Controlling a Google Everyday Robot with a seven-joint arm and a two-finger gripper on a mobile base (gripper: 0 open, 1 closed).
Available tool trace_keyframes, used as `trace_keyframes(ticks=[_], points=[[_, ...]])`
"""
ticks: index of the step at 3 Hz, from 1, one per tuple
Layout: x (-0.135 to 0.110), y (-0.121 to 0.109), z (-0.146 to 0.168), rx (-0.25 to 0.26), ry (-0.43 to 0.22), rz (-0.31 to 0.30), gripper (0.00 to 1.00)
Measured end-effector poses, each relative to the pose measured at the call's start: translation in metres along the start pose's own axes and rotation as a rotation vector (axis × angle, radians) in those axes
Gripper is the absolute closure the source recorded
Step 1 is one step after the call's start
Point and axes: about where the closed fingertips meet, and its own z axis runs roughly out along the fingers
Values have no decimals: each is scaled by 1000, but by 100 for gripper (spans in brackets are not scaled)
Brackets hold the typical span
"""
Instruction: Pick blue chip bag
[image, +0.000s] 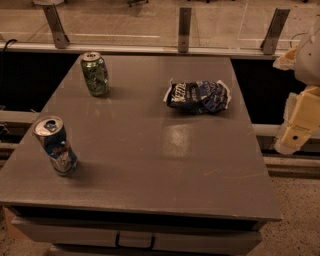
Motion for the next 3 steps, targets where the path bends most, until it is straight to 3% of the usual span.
trace_keyframes(ticks=[1, 2, 3], points=[[0, 0, 0, 0, 0, 0, 0], [-21, -10, 13, -1, -41, -27, 0], [-55, -44, 45, 3, -95, -67, 0]])
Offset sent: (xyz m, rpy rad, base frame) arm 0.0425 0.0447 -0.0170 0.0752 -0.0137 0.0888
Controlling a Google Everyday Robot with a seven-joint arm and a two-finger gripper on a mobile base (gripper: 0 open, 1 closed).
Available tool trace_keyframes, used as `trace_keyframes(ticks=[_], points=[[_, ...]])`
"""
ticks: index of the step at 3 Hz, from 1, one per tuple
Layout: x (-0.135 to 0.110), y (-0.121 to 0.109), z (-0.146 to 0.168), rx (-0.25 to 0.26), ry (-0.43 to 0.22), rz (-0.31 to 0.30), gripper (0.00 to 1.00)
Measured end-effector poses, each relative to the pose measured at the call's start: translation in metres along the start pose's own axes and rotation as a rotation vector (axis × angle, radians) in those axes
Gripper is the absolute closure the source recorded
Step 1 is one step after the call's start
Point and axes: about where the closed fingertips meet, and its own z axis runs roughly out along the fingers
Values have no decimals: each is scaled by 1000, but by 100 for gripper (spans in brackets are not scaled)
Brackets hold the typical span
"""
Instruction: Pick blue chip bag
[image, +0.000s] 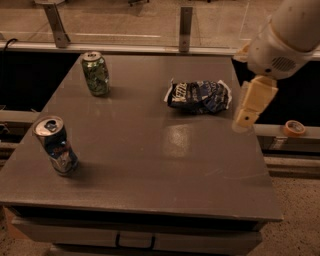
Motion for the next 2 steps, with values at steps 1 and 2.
trace_keyframes(ticks=[1, 2], points=[[-9, -39, 41, 16, -43, -4, 0], [-5, -72, 80, 16, -79, 13, 0]])
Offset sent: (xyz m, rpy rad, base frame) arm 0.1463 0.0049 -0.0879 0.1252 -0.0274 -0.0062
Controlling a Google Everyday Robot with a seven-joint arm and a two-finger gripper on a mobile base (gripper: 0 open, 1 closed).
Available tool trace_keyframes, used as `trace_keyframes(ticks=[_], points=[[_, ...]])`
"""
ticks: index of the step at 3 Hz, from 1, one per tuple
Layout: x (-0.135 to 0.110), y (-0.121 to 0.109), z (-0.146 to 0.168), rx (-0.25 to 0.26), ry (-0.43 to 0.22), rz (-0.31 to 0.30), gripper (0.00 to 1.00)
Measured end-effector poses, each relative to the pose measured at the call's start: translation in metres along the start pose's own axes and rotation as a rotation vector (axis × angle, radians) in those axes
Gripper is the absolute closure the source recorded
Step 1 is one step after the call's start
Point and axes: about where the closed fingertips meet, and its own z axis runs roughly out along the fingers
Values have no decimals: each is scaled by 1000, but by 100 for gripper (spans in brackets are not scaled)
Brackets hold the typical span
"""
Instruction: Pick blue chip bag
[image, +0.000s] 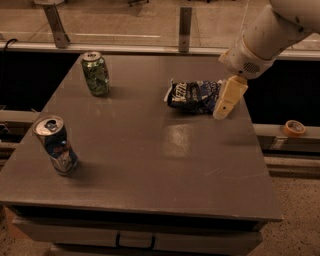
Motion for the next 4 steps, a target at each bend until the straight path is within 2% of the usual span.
trace_keyframes(ticks=[2, 3, 4], points=[[10, -32, 53, -33, -40, 48, 3], [12, -36, 66, -48, -60, 59, 20], [5, -33, 65, -63, -85, 61, 44]])
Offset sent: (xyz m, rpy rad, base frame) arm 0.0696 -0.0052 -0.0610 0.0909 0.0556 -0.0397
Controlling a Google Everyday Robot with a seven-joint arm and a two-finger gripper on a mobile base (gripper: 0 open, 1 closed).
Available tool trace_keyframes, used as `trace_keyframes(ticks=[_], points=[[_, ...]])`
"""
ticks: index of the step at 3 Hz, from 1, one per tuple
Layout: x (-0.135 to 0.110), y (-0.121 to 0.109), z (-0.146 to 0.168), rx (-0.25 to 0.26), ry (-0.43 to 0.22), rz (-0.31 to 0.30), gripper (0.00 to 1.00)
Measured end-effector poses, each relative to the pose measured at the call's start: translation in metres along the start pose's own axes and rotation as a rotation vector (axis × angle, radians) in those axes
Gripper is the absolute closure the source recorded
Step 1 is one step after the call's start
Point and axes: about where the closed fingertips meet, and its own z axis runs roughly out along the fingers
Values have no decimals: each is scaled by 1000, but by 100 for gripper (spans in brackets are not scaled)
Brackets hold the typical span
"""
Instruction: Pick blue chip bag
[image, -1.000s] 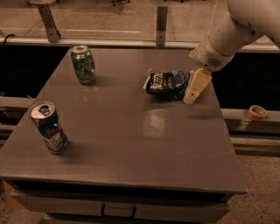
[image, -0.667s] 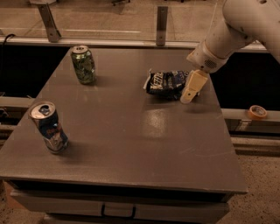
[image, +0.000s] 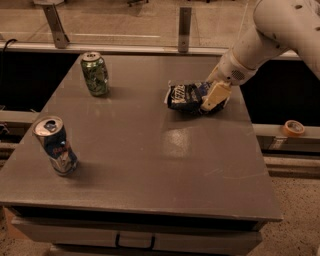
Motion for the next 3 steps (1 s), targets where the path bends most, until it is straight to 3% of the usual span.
trace_keyframes(ticks=[2, 3], points=[[-58, 36, -33, -38, -114, -67, 90], [-105, 53, -72, -33, -213, -114, 100]])
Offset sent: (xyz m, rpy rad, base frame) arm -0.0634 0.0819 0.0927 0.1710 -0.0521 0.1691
